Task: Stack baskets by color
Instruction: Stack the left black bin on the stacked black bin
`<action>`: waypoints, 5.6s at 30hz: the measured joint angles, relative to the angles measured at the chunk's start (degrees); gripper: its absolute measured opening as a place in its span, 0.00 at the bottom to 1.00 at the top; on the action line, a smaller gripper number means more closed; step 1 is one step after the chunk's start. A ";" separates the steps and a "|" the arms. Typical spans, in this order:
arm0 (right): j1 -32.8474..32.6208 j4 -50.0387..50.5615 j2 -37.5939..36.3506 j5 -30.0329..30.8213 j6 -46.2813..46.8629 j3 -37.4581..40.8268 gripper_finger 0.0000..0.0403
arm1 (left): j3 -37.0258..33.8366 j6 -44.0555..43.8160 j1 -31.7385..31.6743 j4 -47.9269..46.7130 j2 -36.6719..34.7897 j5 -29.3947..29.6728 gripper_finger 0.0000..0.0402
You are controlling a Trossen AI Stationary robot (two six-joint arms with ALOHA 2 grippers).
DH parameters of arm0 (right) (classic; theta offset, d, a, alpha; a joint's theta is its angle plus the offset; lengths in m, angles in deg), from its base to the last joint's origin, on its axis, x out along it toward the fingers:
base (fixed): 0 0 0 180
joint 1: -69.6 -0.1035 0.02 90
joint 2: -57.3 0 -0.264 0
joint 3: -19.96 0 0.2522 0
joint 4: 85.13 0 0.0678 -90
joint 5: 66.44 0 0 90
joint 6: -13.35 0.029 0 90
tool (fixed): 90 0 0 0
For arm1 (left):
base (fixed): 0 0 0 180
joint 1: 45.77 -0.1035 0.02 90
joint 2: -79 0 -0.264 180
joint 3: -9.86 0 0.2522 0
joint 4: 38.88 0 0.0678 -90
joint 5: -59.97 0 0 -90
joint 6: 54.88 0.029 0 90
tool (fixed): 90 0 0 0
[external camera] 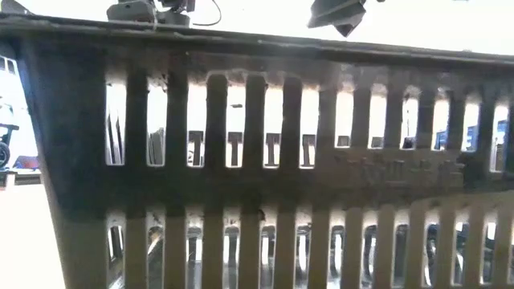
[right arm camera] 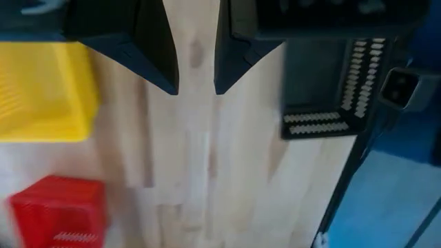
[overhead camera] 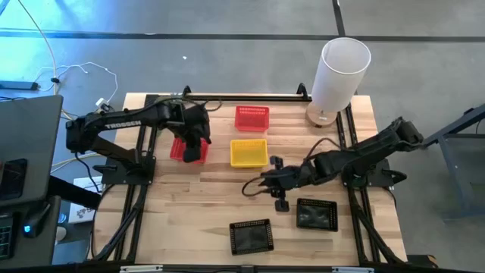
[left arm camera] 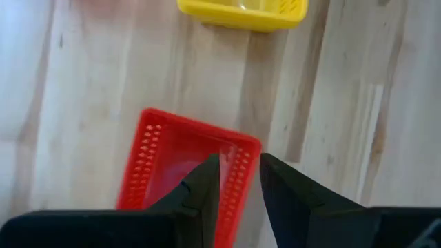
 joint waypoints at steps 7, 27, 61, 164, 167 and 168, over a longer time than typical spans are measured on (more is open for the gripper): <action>-2.56 -3.85 5.47 -6.69 3.64 0.00 0.20 | -1.81 -7.50 5.04 0.73 -0.93 3.75 0.22; -5.19 -9.34 17.25 -14.15 9.22 -0.04 0.20 | -1.80 -9.91 9.28 0.83 -0.82 7.91 0.22; -6.25 -8.53 22.61 -13.35 14.67 -0.09 0.20 | -1.80 -9.43 9.26 0.81 -0.78 10.92 0.22; -29.27 27.14 -45.61 1.34 47.44 31.58 0.00 | -1.79 -13.67 9.26 0.83 -0.78 10.72 0.22; -31.09 28.86 -45.45 1.92 48.21 31.58 0.00 | -1.80 -14.52 9.26 0.83 -0.78 10.72 0.22; -31.61 29.39 -45.27 2.08 48.26 31.58 0.00 | -1.78 -14.52 9.26 0.83 -0.78 10.72 0.22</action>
